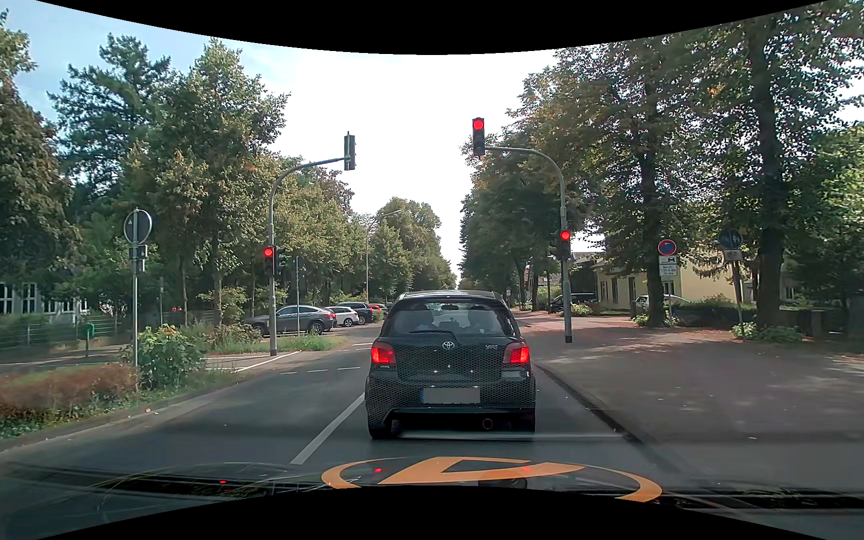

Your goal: Follow the waypoints while adhering to traffic rules and regulations

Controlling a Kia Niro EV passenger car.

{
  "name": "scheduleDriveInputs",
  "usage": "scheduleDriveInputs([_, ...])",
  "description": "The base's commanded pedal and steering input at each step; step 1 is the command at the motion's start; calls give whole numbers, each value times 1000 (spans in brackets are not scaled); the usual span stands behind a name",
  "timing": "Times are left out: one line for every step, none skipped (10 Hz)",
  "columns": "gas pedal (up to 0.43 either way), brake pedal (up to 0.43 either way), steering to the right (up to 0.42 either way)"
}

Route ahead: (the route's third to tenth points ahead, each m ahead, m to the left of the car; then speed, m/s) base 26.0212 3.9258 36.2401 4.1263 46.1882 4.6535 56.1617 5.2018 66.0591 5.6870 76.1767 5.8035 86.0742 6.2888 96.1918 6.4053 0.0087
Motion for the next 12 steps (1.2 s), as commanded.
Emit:
scheduleDriveInputs([0,195,2])
scheduleDriveInputs([0,195,2])
scheduleDriveInputs([0,195,3])
scheduleDriveInputs([0,195,3])
scheduleDriveInputs([0,189,3])
scheduleDriveInputs([0,195,2])
scheduleDriveInputs([0,195,2])
scheduleDriveInputs([0,195,3])
scheduleDriveInputs([0,195,2])
scheduleDriveInputs([0,195,2])
scheduleDriveInputs([0,189,2])
scheduleDriveInputs([0,189,3])
